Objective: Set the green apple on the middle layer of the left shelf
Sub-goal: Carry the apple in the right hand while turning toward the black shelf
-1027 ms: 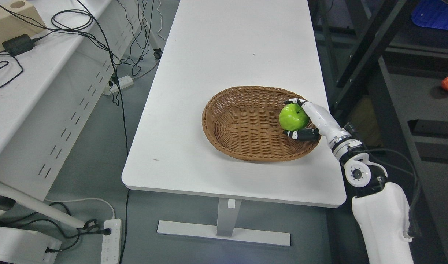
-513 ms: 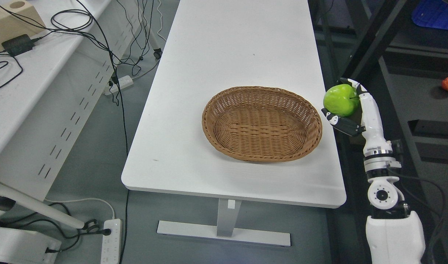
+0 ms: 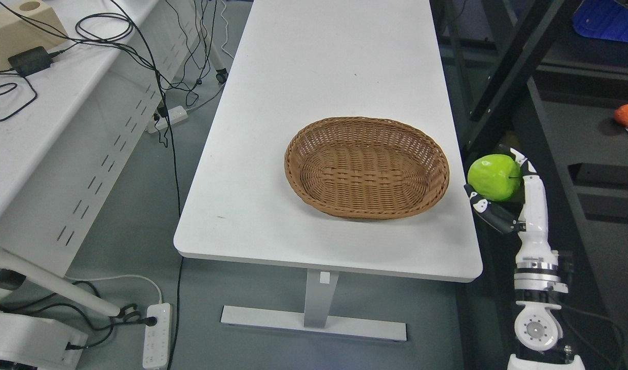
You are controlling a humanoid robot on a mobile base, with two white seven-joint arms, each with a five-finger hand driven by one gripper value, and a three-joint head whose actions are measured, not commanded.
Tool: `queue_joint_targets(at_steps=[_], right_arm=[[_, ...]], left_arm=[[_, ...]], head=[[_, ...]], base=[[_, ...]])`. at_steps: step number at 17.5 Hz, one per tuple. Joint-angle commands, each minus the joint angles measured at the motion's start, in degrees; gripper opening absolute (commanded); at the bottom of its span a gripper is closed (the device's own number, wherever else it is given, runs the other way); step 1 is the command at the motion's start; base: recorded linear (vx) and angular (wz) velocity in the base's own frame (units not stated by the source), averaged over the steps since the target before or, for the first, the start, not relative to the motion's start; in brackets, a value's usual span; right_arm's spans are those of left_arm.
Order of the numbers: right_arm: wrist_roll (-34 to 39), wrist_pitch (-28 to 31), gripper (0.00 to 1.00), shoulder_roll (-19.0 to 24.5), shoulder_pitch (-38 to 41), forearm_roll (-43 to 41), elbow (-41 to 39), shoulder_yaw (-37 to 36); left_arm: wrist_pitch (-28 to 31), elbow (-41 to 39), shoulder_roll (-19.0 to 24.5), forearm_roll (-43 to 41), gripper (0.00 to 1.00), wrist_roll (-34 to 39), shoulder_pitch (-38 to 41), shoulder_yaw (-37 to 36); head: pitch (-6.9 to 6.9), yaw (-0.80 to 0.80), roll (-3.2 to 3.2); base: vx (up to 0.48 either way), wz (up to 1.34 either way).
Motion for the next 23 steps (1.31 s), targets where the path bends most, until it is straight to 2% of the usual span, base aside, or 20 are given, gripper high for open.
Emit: queue_joint_targets(at_steps=[1, 9, 15, 23], right_arm=[[-0.44, -0.28, 0.00, 2.43, 3.25, -0.28, -4.27, -3.62], [-0.52, -0.19, 0.00, 2.43, 5.09, -0.37, -4.18, -2.04], [-3.07, 0.34, 0.00, 2.43, 7.64, -0.46, -4.18, 4.89], [-3.07, 1.48, 0.00, 2.43, 7.91, -0.46, -4.18, 5.17]], left_arm=[[-0.02, 0.00, 1.00, 0.00, 1.00, 0.02, 0.00, 0.00], [-0.02, 0.00, 1.00, 0.00, 1.00, 0.02, 0.00, 0.00], [-0.02, 0.00, 1.00, 0.00, 1.00, 0.02, 0.00, 0.00], [-0.02, 0.00, 1.00, 0.00, 1.00, 0.02, 0.00, 0.00]], head=[[0.00, 0.00, 0.00], [0.00, 0.00, 0.00], [0.00, 0.00, 0.00], [0.00, 0.00, 0.00]], base=[[-0.103, -0.02], [-0.187, 0.01], [-0.235, 0.02], [-0.247, -0.07]])
